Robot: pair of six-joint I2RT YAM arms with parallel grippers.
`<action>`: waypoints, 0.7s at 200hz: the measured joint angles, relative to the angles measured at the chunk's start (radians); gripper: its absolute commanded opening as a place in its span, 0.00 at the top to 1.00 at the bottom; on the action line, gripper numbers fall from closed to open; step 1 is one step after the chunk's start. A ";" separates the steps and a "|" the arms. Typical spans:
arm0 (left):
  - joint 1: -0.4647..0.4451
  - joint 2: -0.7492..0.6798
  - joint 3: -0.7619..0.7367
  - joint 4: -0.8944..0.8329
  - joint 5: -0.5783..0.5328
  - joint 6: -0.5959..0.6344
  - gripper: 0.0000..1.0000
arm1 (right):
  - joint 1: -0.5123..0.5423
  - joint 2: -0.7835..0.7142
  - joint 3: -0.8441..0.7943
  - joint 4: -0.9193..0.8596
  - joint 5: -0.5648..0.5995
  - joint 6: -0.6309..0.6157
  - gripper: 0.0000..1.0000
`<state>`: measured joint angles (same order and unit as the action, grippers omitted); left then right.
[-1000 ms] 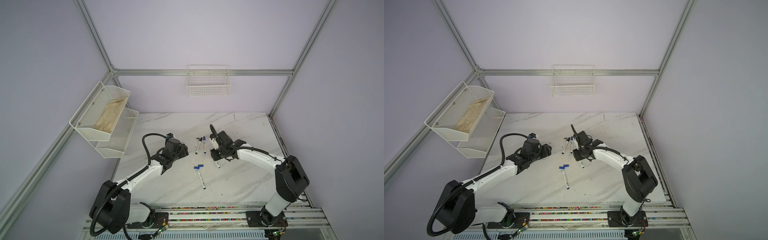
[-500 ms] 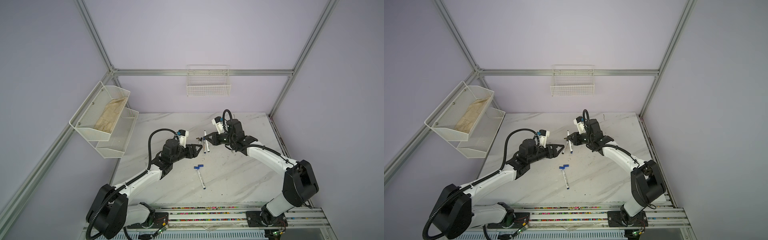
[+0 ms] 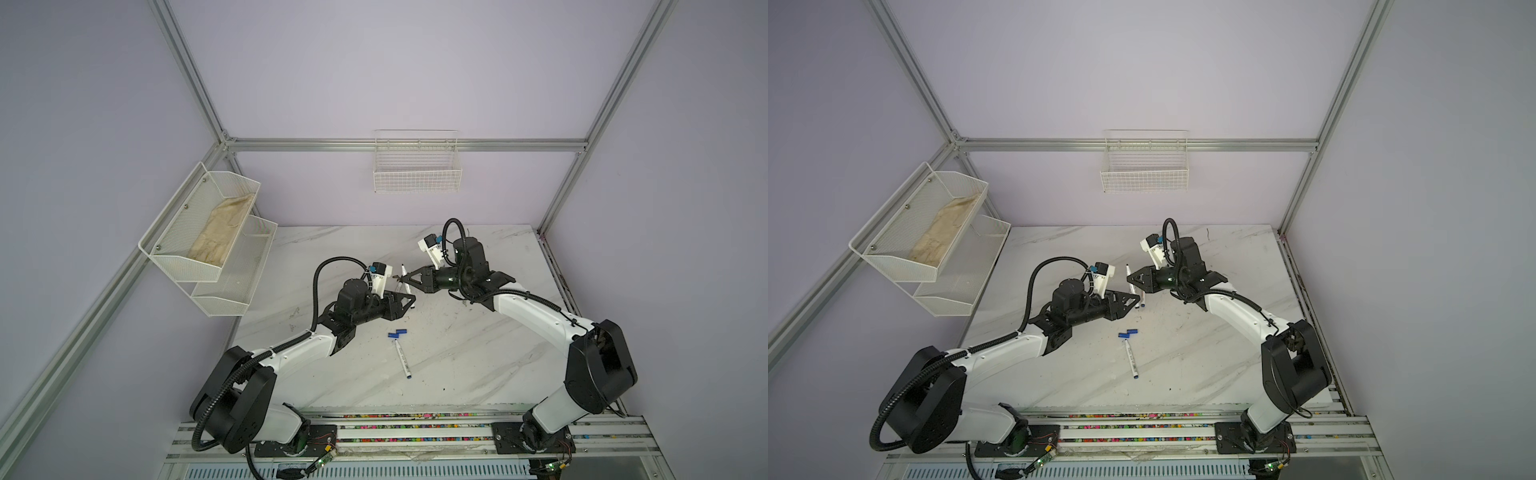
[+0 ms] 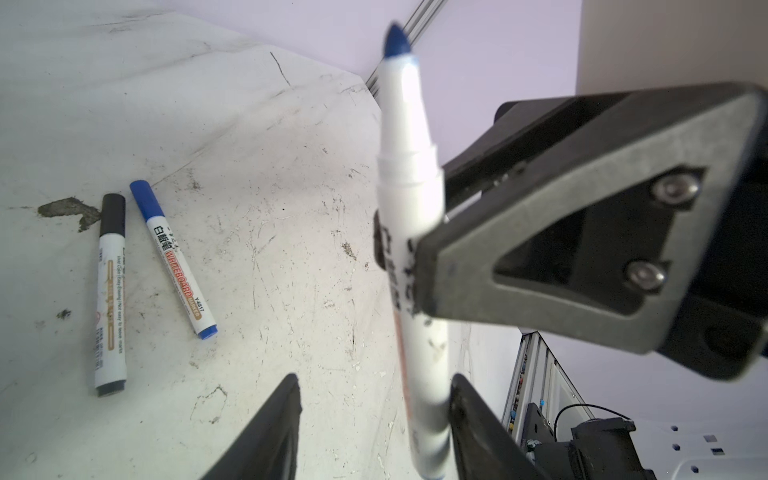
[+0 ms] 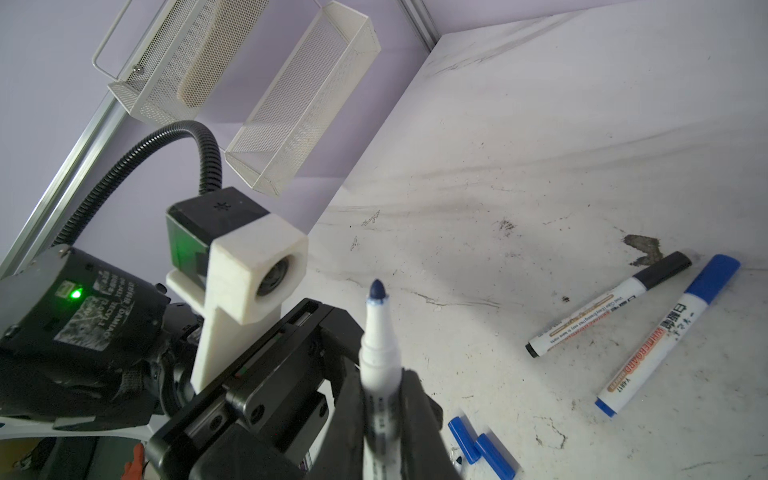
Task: Insert the pens into the pen caps
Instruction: 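Close the left gripper on the upright white marker held by the right gripper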
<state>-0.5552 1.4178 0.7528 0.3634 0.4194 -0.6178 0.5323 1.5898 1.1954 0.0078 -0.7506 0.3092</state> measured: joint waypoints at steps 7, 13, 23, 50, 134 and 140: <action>-0.002 0.014 0.015 0.008 0.000 0.000 0.51 | -0.002 0.000 0.000 0.000 -0.005 0.001 1.00; -0.004 0.027 0.027 0.017 0.000 0.000 0.53 | -0.002 0.000 0.000 0.000 -0.008 0.001 1.00; -0.004 0.041 0.041 0.029 0.000 0.002 0.55 | -0.002 0.000 0.000 0.000 -0.014 0.001 1.00; -0.005 0.056 0.051 0.056 0.006 -0.007 0.71 | -0.002 0.000 0.000 0.000 -0.017 0.001 1.00; -0.011 0.041 0.055 0.032 -0.063 -0.047 1.00 | -0.006 -0.001 0.000 -0.029 0.041 -0.019 0.52; -0.011 0.024 0.054 0.008 -0.100 -0.051 1.00 | -0.006 -0.001 0.000 -0.041 0.062 -0.026 0.52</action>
<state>-0.5659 1.4422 0.8066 0.3710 0.3191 -0.6685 0.5266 1.5887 1.1954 -0.0330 -0.6888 0.2832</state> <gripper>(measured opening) 0.129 0.445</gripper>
